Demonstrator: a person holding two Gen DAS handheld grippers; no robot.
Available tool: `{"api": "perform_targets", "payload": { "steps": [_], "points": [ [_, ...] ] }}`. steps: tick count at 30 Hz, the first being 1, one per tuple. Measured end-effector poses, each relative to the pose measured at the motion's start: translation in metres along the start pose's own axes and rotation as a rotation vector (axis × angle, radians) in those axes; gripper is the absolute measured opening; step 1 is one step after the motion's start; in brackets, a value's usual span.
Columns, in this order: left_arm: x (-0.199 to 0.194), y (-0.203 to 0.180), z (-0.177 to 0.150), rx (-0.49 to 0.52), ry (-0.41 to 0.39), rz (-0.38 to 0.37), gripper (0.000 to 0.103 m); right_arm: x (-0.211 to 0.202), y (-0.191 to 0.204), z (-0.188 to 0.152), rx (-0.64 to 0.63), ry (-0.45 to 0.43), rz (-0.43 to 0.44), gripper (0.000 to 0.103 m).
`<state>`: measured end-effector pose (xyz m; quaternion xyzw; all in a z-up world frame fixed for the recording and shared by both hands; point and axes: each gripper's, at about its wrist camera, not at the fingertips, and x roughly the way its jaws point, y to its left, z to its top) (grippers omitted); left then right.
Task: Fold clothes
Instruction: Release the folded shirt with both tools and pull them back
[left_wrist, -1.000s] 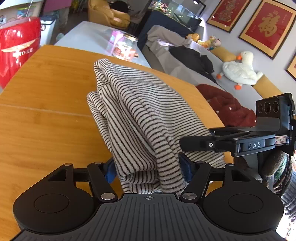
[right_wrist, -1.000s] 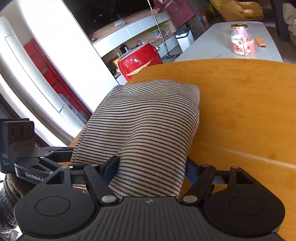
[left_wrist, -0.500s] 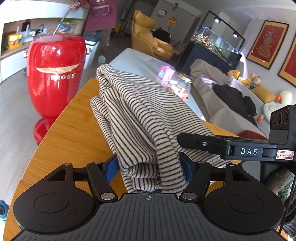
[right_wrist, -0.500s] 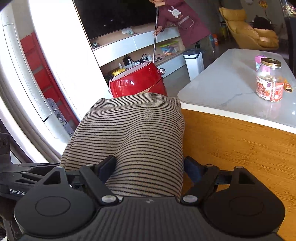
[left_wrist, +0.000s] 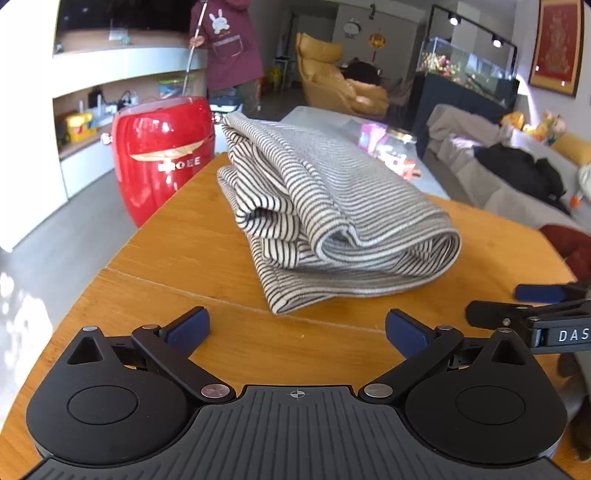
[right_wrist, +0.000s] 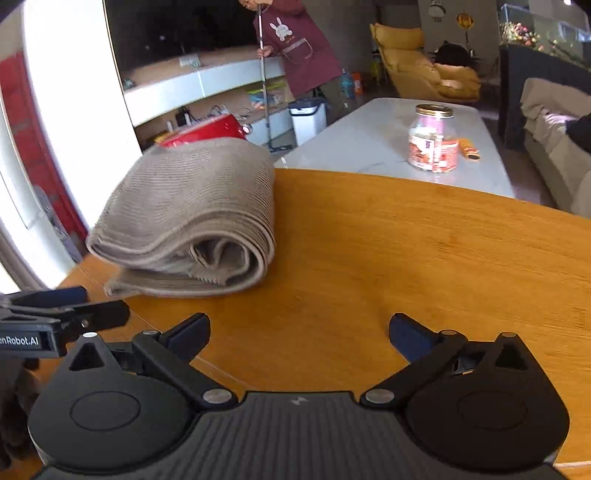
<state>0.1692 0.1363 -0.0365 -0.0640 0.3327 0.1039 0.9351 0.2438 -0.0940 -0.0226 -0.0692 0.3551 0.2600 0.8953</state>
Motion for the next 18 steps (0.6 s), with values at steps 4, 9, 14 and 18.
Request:
{"api": "perform_targets", "payload": {
  "steps": [4,9,14,18],
  "points": [
    [-0.006,-0.016,-0.006,0.005,0.008,0.094,0.103,0.0,0.006,-0.001,-0.016,0.009,-0.066,0.103],
    [-0.013,-0.029,-0.011,-0.046,0.007,0.154,0.103,0.003,0.007,-0.001,-0.017,-0.013,-0.068,0.103],
    [-0.007,-0.033,-0.006,-0.07,0.008,0.17,0.103,0.001,0.006,-0.005,-0.022,-0.037,-0.062,0.103],
    [-0.004,-0.034,-0.005,-0.088,0.008,0.199,0.103,0.001,0.003,-0.004,-0.033,-0.036,-0.047,0.103]
  ]
}}
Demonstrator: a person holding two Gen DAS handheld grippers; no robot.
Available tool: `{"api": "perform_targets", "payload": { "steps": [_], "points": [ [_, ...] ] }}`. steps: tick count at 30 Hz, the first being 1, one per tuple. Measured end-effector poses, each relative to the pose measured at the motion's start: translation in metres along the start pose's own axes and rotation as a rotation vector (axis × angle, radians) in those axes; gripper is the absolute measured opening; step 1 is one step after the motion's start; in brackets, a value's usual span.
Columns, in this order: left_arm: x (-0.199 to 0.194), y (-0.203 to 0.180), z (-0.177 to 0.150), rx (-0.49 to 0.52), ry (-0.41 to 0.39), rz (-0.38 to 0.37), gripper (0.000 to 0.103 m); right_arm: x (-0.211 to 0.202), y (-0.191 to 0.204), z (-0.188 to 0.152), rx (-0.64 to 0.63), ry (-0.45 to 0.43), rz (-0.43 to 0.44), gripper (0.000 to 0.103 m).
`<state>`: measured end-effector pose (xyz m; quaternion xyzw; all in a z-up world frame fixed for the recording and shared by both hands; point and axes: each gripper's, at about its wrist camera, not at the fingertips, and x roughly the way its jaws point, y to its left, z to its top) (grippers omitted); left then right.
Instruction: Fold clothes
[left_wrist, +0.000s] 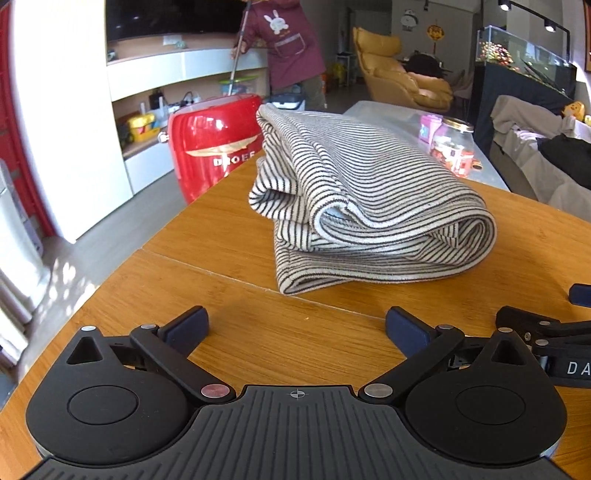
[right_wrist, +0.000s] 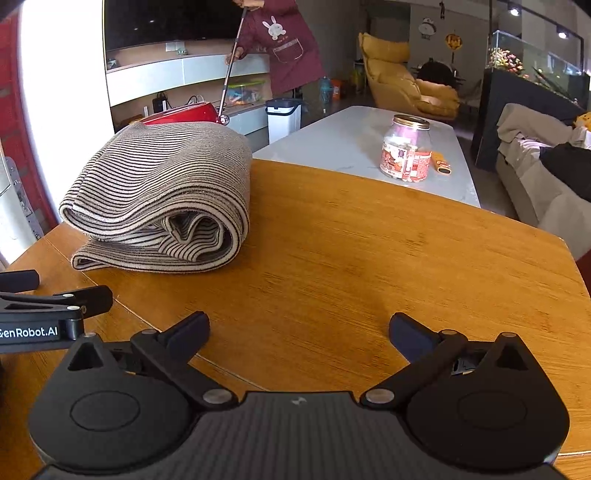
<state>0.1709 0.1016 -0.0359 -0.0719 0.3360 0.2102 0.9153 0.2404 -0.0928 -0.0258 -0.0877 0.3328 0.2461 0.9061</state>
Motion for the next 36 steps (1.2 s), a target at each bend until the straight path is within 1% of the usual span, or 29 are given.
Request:
{"api": "perform_targets", "payload": {
  "steps": [36],
  "points": [
    [0.0038,0.0023,0.0014,-0.004,0.0,0.0,0.103,0.0002,0.0011,-0.0007,0.0,-0.001,0.0,0.103]
  ]
}}
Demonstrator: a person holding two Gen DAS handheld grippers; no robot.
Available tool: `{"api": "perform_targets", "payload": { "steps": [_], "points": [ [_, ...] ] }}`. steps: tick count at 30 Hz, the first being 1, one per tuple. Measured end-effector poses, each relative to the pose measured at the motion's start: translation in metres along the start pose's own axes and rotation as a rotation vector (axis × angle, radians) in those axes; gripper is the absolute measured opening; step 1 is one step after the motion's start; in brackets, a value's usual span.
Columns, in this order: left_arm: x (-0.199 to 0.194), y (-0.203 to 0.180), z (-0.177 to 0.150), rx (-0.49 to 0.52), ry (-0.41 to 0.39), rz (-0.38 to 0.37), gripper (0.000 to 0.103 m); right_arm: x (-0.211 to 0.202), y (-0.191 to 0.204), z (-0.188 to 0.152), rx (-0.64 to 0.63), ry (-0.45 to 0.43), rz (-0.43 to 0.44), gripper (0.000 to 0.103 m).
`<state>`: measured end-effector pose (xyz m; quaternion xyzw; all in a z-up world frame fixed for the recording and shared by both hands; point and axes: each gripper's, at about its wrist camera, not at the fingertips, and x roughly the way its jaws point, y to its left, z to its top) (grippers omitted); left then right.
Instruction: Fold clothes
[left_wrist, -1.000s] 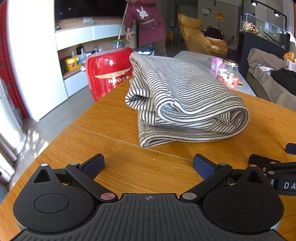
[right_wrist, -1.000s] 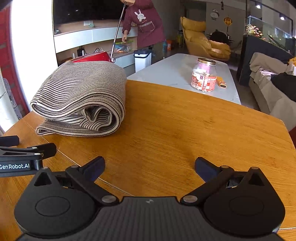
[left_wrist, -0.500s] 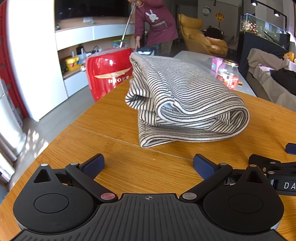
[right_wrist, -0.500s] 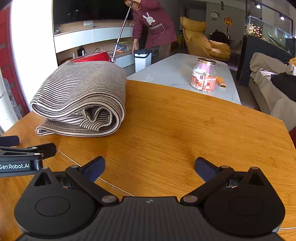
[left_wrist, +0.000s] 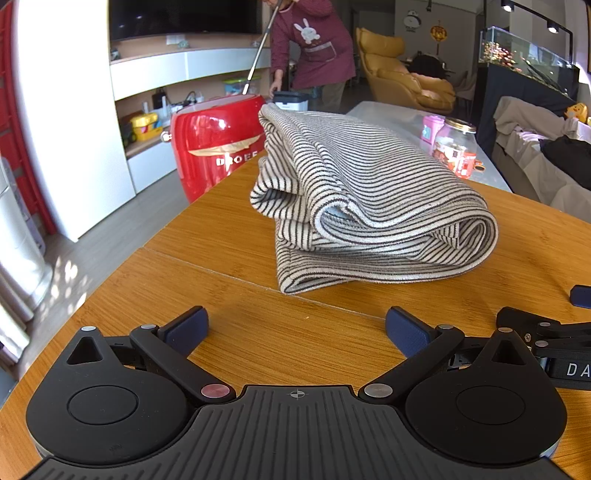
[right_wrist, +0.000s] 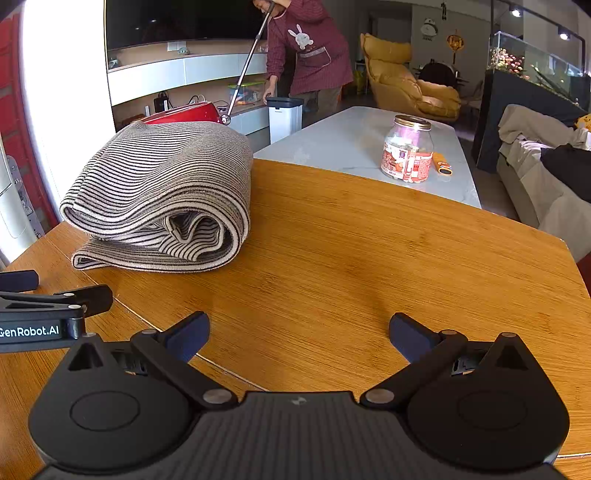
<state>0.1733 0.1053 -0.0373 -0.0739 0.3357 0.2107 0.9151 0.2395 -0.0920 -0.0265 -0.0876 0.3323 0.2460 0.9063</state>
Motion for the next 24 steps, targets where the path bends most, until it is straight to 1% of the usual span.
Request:
{"api": "perform_targets", "payload": {
  "steps": [24],
  "points": [
    [0.0,-0.0011,-0.0005,0.0,0.0,0.001,0.103,-0.0011,0.0024,0.0,0.0,0.0,0.0,0.103]
  ]
}}
